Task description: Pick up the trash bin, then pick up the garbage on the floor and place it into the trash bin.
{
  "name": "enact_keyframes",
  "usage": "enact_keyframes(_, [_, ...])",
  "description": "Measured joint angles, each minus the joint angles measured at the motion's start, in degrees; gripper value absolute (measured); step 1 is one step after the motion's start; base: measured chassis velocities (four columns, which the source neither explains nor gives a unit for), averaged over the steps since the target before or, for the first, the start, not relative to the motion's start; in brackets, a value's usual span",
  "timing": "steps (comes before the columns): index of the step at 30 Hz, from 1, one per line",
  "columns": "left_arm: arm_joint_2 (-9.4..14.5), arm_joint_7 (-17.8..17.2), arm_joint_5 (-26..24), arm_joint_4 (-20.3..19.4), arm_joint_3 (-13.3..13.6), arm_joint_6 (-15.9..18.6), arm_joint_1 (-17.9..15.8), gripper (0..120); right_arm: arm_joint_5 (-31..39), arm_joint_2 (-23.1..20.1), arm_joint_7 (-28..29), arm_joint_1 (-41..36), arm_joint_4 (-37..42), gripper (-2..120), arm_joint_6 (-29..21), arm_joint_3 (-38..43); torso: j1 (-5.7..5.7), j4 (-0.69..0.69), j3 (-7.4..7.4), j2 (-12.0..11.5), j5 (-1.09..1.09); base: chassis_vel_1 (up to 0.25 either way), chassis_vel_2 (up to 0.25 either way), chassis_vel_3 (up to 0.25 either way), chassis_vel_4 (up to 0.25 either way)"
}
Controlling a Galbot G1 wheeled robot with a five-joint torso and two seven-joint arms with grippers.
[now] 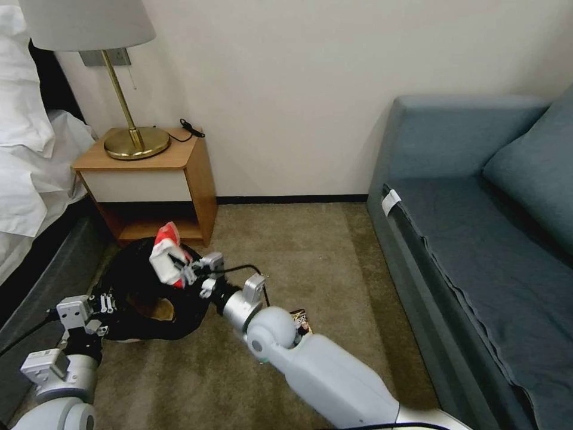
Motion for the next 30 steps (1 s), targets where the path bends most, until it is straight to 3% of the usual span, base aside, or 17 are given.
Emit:
enact_keyframes(11, [-0.6,0.1,-0.5,-1.3,0.3,0.6,0.6,4,-2.8,0.0,0.5,-1.9,-2.6,0,0.5,-0.8,0.00,0.00,0.00,0.0,0.01,0.000,0.000,0.000,0.000])
enact_keyframes(15, [-1.2,0.3,0.2,-1.1,1.0,0.4,0.7,4,-3.3,-0.3,1.2,-2.5,-2.8,19,0.5,-0.5,0.00,0.00,0.00,0.0,0.01,0.000,0.000,0.000,0.000])
enact_keyframes(23, [-1.5,0.3,0.9,-0.8,1.4,0.0,0.5,4,-2.5,0.0,2.0,-3.6,-2.4,44,-0.1,-0.4,0.00,0.00,0.00,0.0,0.01,0.000,0.000,0.000,0.000])
enact_keyframes(30, [-1.2,0.5,0.3,0.1,0.1,-0.9,0.2,4,-4.5,0.4,4.2,-2.6,-2.4,73,-0.3,1.8,0.00,0.00,0.00,0.0,0.01,0.000,0.000,0.000,0.000])
